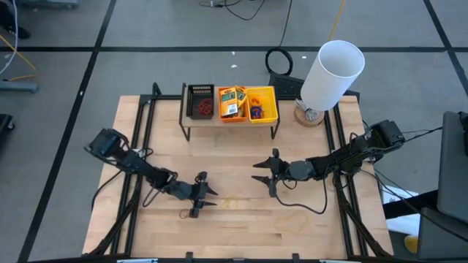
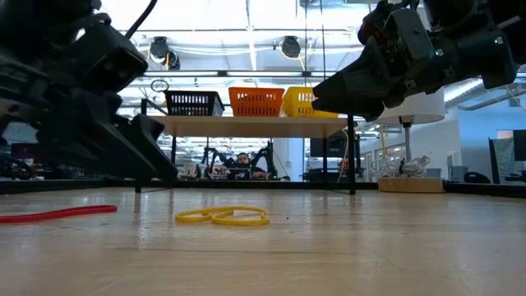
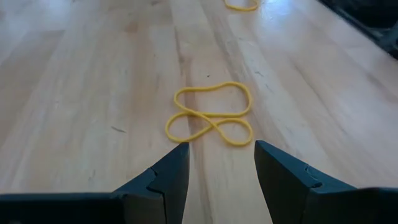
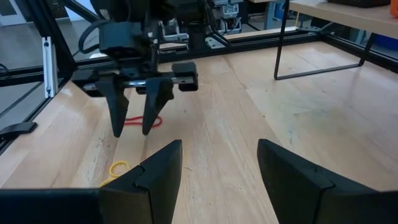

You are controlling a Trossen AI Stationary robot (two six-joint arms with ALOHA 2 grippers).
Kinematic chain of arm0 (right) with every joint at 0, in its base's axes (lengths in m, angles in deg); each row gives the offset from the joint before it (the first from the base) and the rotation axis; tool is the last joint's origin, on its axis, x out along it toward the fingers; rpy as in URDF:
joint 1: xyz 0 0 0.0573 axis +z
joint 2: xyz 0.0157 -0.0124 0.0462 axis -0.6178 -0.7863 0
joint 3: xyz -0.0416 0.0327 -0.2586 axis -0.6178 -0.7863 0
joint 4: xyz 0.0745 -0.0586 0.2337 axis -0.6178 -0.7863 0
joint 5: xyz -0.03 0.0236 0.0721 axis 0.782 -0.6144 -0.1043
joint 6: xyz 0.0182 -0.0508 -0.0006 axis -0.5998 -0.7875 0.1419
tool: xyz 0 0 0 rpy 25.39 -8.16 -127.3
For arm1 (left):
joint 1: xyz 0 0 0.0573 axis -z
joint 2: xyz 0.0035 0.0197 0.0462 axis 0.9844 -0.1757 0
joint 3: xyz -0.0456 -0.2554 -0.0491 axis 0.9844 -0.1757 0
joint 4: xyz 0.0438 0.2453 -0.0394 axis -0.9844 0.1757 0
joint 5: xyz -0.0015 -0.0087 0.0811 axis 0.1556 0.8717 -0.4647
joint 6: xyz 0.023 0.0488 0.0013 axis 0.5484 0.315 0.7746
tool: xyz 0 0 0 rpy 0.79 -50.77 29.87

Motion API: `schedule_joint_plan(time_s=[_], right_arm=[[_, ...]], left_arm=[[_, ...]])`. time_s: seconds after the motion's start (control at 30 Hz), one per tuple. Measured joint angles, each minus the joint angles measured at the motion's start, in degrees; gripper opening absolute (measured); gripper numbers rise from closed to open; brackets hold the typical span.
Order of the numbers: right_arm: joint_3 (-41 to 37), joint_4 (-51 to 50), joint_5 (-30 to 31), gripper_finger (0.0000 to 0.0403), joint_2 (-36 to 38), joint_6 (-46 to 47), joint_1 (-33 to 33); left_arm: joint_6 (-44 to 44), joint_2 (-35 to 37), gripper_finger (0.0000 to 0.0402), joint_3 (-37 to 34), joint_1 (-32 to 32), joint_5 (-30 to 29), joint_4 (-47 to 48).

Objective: Pick & Place Office Desk Supplies
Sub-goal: Put the yellow rubberband into the black bin on the shelf

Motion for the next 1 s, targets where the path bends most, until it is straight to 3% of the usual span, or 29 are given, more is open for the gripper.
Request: schedule_joint_plan(time_s=[0.3,0.6,1.0], right_arm=[[0.0,-0.5,0.0,0.0199,0.0,0.0,0.0],[0.0,-0.5,0.0,0.0199,0.0,0.0,0.0],[0.0,-0.4,0.0,0.0199,0.0,0.2,0.0]], left_arm=[[-1.6,-6.4,0.0172,2.3,-1.8,-0.9,-0.1],[-3.2,-7.8,0.0172,3.8,-2.4,-0.7,-0.2],[-3.9,-7.9,0.0173,7.5,-2.9,5.9,3.2]])
